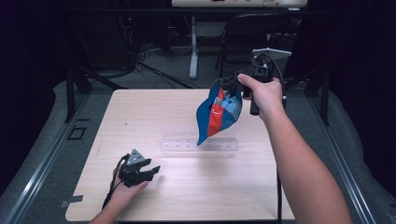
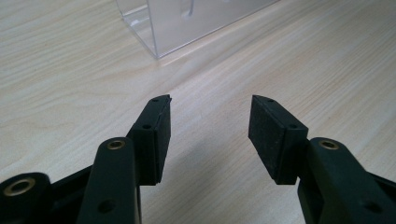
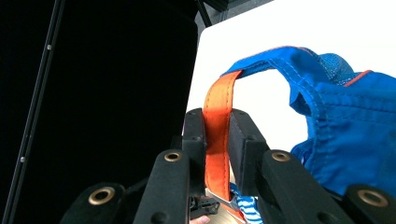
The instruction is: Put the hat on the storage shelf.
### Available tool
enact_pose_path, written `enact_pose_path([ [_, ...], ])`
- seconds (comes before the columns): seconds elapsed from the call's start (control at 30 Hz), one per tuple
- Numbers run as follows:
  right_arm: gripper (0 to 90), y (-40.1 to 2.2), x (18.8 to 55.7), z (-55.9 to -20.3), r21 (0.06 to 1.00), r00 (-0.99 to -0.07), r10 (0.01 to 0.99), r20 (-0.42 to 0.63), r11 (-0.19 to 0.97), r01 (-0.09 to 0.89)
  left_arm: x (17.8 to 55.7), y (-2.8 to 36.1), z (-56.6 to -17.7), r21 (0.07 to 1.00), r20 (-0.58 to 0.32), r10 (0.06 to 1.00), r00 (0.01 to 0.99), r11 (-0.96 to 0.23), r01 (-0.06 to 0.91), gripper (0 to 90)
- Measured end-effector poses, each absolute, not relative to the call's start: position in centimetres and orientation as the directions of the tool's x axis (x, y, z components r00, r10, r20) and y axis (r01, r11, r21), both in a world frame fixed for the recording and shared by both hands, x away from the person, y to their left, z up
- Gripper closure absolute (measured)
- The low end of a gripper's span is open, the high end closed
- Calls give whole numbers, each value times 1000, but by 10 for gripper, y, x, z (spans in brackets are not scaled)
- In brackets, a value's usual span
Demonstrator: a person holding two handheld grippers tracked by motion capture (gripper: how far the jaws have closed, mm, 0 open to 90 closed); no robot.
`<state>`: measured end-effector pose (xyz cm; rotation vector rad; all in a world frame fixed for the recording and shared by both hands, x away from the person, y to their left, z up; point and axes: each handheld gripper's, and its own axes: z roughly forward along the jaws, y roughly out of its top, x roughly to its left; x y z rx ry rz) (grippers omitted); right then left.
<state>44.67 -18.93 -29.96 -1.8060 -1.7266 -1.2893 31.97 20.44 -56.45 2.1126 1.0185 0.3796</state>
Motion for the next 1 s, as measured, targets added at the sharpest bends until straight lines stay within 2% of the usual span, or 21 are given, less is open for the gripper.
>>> enact_pose_path([
  [1.0, 781, -177, 451, -321, 313, -141, 611, 779, -185, 931, 320, 201, -564, 743, -52, 761, 647, -403, 534, 513],
])
